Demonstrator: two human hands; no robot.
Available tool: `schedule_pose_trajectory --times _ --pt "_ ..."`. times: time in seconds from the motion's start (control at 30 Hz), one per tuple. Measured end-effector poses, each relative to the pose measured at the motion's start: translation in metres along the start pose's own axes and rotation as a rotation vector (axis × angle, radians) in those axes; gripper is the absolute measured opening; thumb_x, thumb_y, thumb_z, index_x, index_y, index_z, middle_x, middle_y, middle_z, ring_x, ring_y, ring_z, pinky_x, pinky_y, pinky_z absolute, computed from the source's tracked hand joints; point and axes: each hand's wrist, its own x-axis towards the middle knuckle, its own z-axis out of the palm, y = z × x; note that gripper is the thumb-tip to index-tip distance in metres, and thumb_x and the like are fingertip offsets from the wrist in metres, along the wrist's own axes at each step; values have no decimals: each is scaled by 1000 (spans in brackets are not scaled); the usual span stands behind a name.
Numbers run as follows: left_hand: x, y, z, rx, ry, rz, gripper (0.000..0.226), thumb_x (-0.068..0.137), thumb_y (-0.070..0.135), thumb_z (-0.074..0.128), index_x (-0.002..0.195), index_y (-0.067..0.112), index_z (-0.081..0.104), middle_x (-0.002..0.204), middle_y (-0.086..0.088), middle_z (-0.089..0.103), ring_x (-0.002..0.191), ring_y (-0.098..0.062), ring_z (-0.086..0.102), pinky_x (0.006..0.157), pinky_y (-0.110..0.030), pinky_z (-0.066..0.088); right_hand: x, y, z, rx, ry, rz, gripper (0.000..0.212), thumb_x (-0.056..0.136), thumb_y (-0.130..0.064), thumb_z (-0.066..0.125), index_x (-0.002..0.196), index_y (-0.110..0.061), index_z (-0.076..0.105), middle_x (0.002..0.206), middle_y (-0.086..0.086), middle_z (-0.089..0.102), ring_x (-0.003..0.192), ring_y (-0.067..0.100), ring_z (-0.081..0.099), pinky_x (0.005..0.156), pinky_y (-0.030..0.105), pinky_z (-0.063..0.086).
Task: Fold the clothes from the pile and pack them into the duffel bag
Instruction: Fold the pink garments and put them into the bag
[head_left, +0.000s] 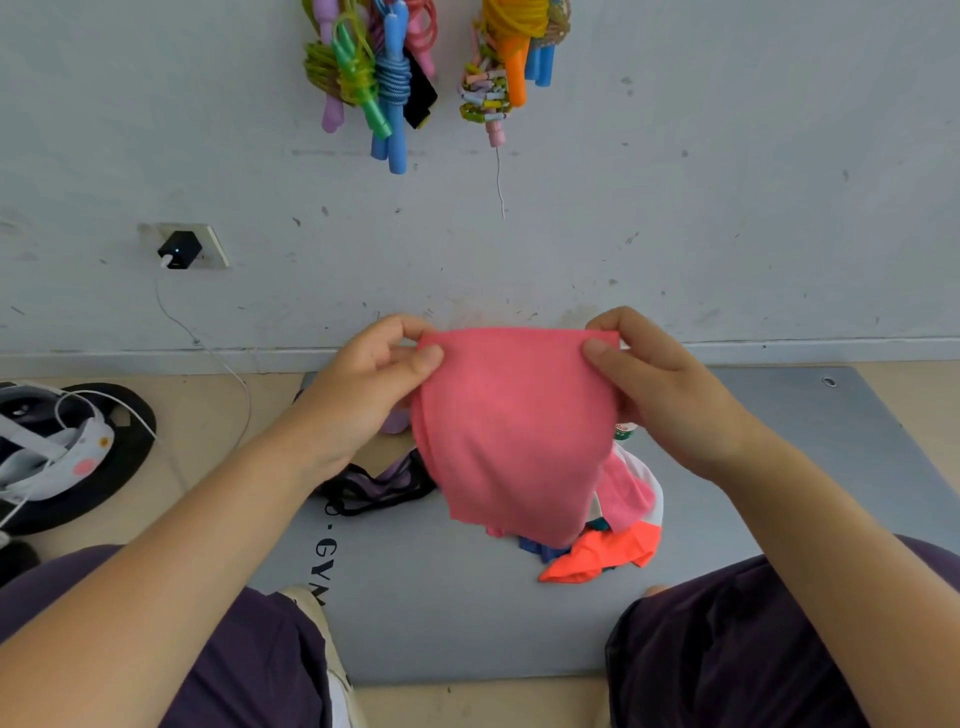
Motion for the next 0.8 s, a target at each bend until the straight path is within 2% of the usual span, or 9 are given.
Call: schedule_pose_trajectory --times 0.03,0.1,0.17,0.2,0.3,0.4,0.5,0.67,0.8 --pt "-1 5 0 -161 -30 -15 22 82 41 73 96 24 68 82 -3 65 72 -21 59 63 -34 48 1 -2 0 71 39 -21 13 96 -32 54 89 -21 56 65 -4 43 56 10 40 50 21 40" --pt "-4 10 -1 -329 -244 -87 46 70 60 76 104 28 74 101 0 70 92 -21 65 72 -31 52 2 -6 -1 196 99 -63 13 95 -32 54 90 -21 57 64 -3 47 53 10 43 48 22 43" --pt "-11 6 5 -247 -470 -173 49 65 59 80 107 33 75 112 5 73 105 -14 68 82 -26 55 3 -8 -1 284 137 -80 14 99 -28 52 92 -19 59 69 -2 54 58 10 49 50 23 47" --pt "-12 1 9 -193 -480 -206 42 66 50 85 104 35 76 113 4 73 106 -15 69 82 -25 55 4 -7 0 330 142 -69 16 99 -29 53 94 -17 62 76 1 57 63 12 52 53 25 49" --pt "-10 -5 20 -265 -273 -238 20 80 22 77 100 23 78 112 -4 73 103 -18 70 79 -26 57 6 -4 4 507 24 38 49 89 -49 53 110 -8 67 102 14 66 89 24 63 72 30 57" --pt "-5 -4 16 -374 -145 -216 34 80 21 67 112 12 71 116 -9 72 106 -21 69 77 -28 57 3 6 12 424 -216 169 64 82 -57 55 122 -7 64 126 18 63 115 26 62 98 38 51" --pt "-4 -1 10 -336 -116 -210 37 79 27 65 113 13 69 113 -6 73 103 -19 70 71 -28 58 1 13 20 340 -238 199 42 85 -35 64 114 -5 69 115 14 70 106 24 67 95 36 51" --pt "-2 0 9 -156 -25 -142 26 72 38 69 91 22 77 96 3 77 86 -9 73 60 -18 55 3 13 19 447 -112 130 36 87 -31 62 116 -11 69 114 12 71 103 23 68 88 35 56" --pt "-2 -2 8 -129 38 -97 23 70 47 71 82 28 79 86 1 77 75 -11 73 57 -21 56 3 11 22 484 -15 57 35 85 -23 67 118 -11 66 111 15 71 101 26 69 82 34 57"
